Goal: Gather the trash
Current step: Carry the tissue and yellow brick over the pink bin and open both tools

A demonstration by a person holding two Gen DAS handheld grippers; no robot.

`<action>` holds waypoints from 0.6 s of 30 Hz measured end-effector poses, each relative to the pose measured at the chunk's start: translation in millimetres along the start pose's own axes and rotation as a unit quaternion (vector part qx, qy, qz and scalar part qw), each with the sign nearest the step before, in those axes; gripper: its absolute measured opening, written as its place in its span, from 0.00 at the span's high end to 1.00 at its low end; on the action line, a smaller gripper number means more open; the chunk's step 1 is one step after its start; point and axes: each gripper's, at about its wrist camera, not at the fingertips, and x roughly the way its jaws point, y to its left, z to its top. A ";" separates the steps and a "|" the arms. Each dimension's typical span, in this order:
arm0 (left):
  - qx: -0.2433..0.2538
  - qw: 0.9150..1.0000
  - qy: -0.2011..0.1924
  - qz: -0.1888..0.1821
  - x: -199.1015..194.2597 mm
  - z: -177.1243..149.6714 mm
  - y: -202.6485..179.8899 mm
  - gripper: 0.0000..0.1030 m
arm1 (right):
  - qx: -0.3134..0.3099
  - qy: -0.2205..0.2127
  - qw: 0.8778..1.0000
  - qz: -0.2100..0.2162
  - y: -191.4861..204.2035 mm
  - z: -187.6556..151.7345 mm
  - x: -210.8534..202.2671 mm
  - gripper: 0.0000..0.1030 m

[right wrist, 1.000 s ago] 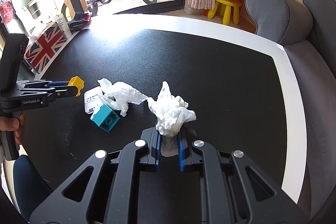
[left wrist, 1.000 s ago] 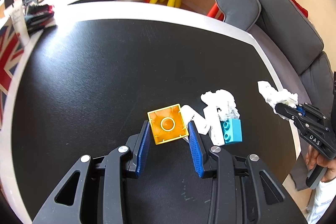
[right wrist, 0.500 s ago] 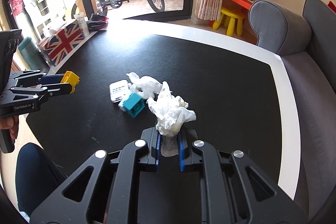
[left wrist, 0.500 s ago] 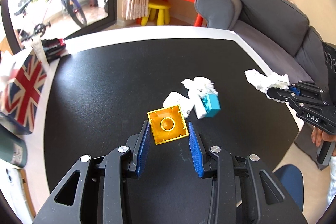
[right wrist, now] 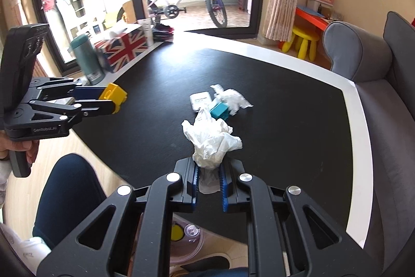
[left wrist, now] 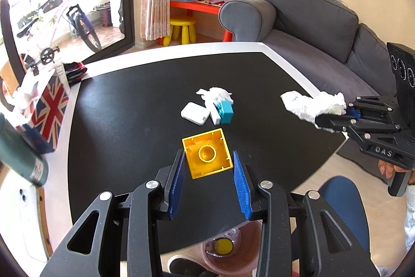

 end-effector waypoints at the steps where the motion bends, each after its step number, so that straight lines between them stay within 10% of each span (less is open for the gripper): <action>1: -0.002 1.000 0.001 -0.005 -3.2 -4.8 -2.4 0.66 | -0.004 0.001 1.000 0.005 5.5 -5.0 -3.0 0.88; 18: -0.004 0.999 0.032 -0.038 -18.7 -83.5 -32.6 0.65 | -0.009 0.067 0.995 0.068 59.3 -93.1 5.4 0.88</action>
